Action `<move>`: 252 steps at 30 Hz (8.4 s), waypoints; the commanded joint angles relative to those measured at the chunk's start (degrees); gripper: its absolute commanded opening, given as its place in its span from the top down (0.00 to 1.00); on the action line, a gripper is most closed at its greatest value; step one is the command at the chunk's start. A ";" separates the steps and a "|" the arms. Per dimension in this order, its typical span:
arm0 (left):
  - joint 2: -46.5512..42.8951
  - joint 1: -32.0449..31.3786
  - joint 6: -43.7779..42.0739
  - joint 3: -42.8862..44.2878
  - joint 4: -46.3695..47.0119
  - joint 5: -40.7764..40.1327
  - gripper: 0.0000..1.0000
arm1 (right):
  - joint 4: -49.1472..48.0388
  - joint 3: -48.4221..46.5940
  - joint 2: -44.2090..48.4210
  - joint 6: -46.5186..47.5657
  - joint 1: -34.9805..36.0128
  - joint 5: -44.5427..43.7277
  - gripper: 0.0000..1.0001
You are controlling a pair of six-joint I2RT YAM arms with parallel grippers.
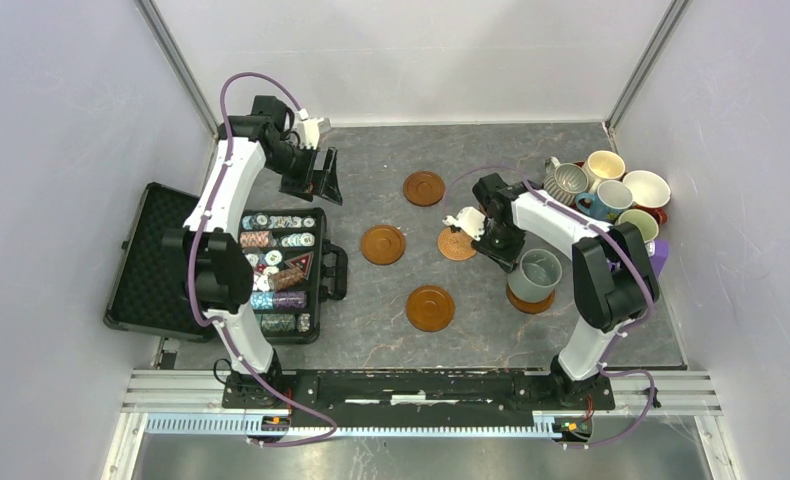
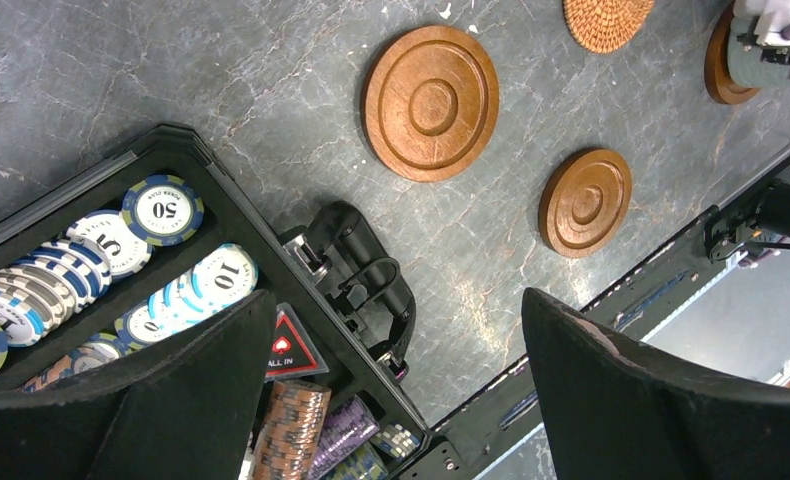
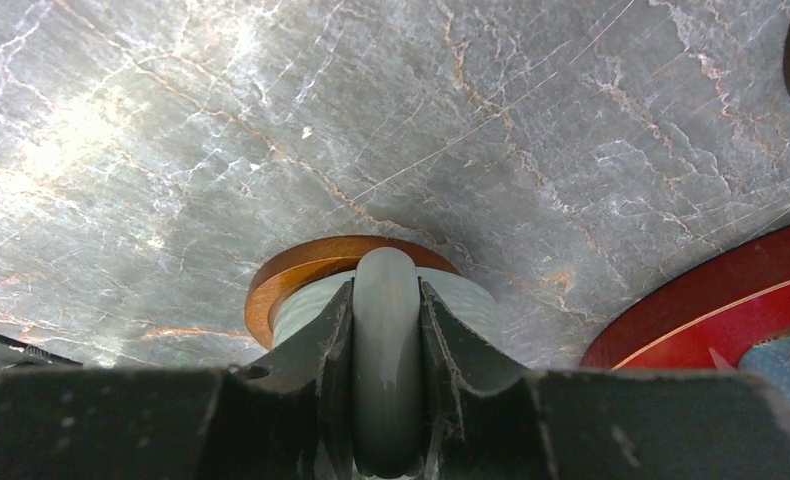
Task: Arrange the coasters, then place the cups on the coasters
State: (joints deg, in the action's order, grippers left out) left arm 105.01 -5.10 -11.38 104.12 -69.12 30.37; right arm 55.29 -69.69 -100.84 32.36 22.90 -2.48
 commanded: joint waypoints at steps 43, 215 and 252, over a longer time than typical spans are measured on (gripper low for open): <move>0.50 0.80 2.32 2.23 -1.20 0.75 0.02 | 1.35 6.36 5.70 -0.13 2.24 -3.69 0.76; -1.95 0.97 -2.83 5.16 -2.63 -1.14 0.00 | -8.09 -16.41 -2.02 81.02 -9.06 24.56 1.00; -2.75 0.97 -2.67 3.82 -2.60 -2.51 0.00 | -7.62 -19.89 -10.05 98.61 -13.16 29.04 0.96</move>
State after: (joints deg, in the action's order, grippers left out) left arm 104.55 -4.56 -13.58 108.03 -72.10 28.51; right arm 48.62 -86.19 -110.74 107.92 9.63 26.00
